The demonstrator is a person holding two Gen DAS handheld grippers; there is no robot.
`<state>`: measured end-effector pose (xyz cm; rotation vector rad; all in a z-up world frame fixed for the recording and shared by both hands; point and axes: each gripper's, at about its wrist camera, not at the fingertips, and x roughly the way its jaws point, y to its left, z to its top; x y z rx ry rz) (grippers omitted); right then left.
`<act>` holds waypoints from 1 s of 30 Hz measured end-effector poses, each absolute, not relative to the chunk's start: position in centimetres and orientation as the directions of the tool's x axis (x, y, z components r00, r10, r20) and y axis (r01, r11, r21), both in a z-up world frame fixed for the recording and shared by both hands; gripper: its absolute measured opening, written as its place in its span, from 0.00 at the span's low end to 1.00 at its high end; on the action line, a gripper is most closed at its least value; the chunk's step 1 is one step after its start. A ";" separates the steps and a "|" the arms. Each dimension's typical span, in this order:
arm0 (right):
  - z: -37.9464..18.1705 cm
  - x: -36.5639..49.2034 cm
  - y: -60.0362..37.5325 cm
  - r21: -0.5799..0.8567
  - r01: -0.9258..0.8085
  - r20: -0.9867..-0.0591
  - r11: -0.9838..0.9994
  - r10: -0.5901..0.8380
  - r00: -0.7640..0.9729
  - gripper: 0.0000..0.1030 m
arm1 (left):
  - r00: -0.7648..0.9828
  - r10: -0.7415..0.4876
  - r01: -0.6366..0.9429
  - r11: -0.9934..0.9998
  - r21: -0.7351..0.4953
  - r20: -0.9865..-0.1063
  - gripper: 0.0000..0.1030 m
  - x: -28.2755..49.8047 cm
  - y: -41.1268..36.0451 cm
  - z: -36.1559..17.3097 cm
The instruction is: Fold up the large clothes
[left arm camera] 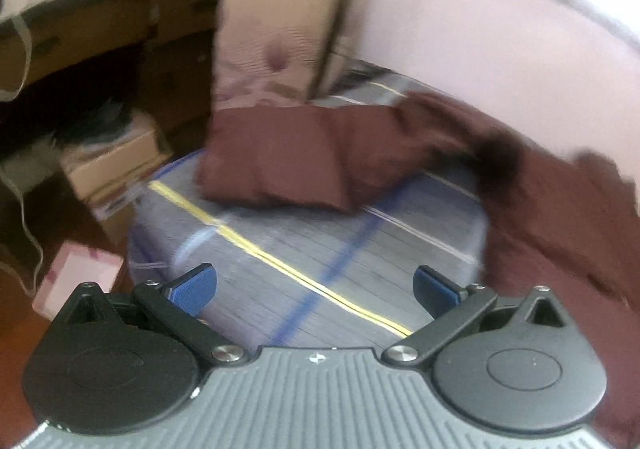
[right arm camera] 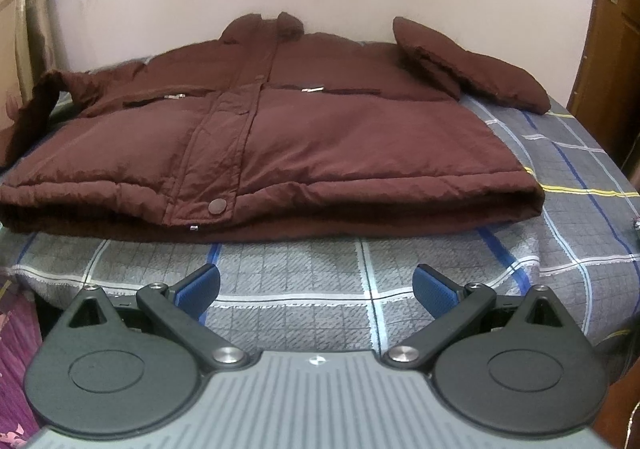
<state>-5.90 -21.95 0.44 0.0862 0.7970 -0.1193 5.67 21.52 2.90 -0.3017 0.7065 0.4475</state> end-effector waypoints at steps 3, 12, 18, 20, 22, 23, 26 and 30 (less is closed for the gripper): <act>0.2 -5.6 -21.4 0.010 0.131 -0.726 0.991 -0.083 0.682 1.00 | 0.655 0.277 -0.548 0.815 -0.189 -0.703 1.00 5.9 25.2 1.8; 1.3 -3.6 -21.0 -0.058 0.128 -0.742 0.990 -0.128 0.658 1.00 | 0.661 0.237 -0.544 0.804 -0.238 -0.712 0.92 9.2 29.7 -1.1; 4.2 -2.6 -21.4 -0.095 0.145 -0.700 0.985 -0.170 0.693 1.00 | 0.701 0.228 -0.546 0.781 -0.302 -0.676 0.94 10.3 32.0 -1.5; 4.7 -2.5 -21.5 -0.082 0.147 -0.694 0.986 -0.162 0.702 1.00 | 0.721 0.222 -0.540 0.774 -0.330 -0.657 0.92 10.7 32.8 -1.6; 4.7 -2.4 -21.5 -0.067 0.146 -0.693 0.987 -0.151 0.705 1.00 | 0.735 0.234 -0.530 0.783 -0.326 -0.636 0.50 11.4 33.0 -1.6; 4.7 -2.4 -21.4 -0.061 0.145 -0.697 0.988 -0.146 0.702 1.00 | 0.732 0.215 -0.513 0.798 -0.316 -0.647 0.46 12.0 33.1 -1.7; 4.4 -2.5 -21.4 -0.046 0.141 -0.706 0.989 -0.132 0.696 1.00 | 0.735 0.241 -0.519 0.801 -0.297 -0.634 0.35 12.1 32.9 -1.4; 4.6 -2.9 -21.7 -0.039 0.149 -0.699 0.988 -0.134 0.703 1.00 | 0.713 0.315 -0.567 0.785 -0.251 -0.627 0.27 10.6 33.0 -0.4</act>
